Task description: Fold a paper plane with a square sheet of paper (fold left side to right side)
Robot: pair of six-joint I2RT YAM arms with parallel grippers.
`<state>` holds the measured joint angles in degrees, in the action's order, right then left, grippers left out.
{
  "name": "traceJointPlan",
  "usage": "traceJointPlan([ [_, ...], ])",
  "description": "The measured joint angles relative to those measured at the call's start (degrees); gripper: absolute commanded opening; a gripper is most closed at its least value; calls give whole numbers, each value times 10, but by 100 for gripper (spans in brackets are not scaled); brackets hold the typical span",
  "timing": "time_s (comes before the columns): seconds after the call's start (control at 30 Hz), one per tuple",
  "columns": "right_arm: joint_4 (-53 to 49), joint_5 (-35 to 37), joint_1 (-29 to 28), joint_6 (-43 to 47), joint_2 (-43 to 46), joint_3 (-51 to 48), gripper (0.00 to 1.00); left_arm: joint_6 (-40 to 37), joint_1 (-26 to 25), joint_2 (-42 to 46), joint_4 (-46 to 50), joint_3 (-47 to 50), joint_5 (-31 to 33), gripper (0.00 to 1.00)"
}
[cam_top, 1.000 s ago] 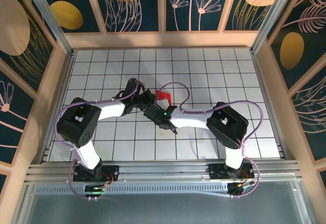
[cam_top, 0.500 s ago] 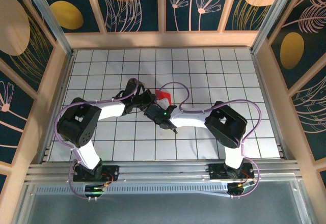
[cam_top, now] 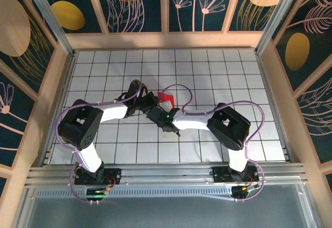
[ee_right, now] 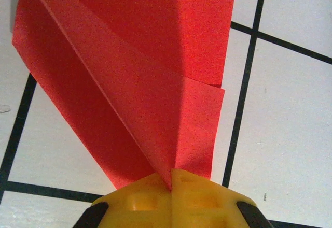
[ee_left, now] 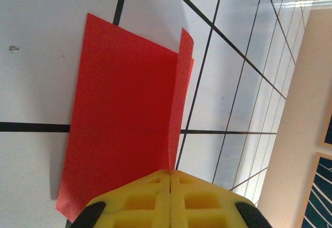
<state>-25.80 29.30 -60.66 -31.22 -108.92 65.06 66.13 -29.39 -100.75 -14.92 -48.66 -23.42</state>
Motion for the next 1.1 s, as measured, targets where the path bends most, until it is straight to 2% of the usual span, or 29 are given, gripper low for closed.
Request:
traceJointPlan([
  [0.2, 1, -5, 0, 9, 0, -3, 0, -29, 8, 18, 45, -6, 8, 36],
  [0.37, 4, -13, 3, 18, 2, -6, 0, -55, 56, 73, 74, -7, 8, 45],
  [0.47, 12, -42, 15, 30, 12, -12, 0, -76, 92, 108, 97, -7, 8, 46],
  [0.57, 29, -101, 40, 43, 29, -26, 0, -103, 111, 133, 124, -7, 8, 46],
  [0.73, 71, -219, 91, 63, 60, -61, 0, -140, 111, 148, 147, 5, -8, 42],
  [0.97, 120, -360, 151, 87, 78, -97, 0, -151, 106, 154, 147, 82, -41, 40],
  [1.1, 149, -424, 177, 98, 81, -116, 0, -151, 76, 143, 138, 89, -54, 41],
])
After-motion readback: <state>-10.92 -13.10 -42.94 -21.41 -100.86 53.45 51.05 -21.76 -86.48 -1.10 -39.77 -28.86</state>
